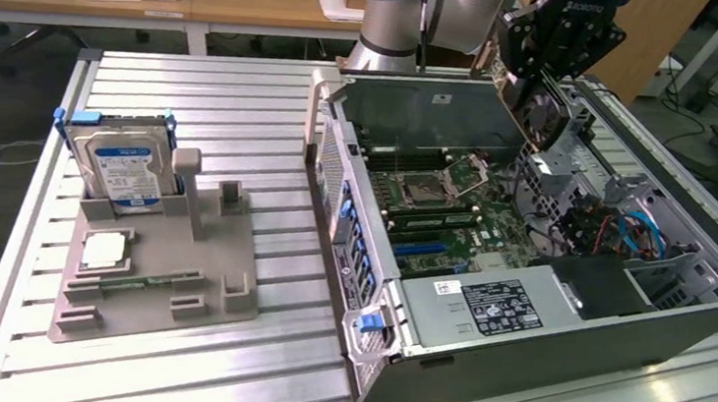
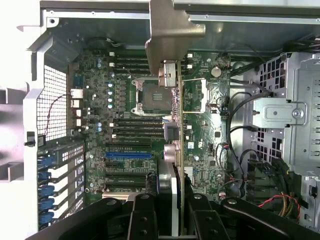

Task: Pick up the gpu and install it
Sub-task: 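Insert the gpu into the slot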

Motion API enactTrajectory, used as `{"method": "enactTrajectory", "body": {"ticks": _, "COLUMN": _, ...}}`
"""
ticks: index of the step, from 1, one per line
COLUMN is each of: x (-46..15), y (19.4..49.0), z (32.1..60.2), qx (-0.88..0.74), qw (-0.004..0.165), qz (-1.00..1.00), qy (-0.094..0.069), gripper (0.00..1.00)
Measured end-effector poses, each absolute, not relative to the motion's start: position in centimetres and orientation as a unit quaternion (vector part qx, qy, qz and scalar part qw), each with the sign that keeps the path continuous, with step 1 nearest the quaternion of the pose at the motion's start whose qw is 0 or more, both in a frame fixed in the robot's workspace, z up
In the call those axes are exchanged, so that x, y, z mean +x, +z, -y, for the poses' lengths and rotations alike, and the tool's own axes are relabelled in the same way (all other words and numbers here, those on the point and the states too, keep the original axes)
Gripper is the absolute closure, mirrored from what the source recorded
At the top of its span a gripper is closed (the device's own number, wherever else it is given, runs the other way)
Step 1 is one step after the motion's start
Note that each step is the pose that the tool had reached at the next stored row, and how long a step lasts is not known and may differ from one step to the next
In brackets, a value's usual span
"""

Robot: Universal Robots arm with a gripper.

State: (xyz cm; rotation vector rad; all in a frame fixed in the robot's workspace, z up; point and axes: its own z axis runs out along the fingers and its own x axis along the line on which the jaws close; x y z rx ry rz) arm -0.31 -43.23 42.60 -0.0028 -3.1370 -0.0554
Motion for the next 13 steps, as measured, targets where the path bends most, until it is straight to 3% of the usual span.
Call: {"method": "enactTrajectory", "body": {"ticks": 13, "x": -0.31, "y": 42.61, "z": 43.23, "qx": 0.045, "qw": 0.003, "qz": 0.999, "qy": -0.018, "gripper": 0.72}}
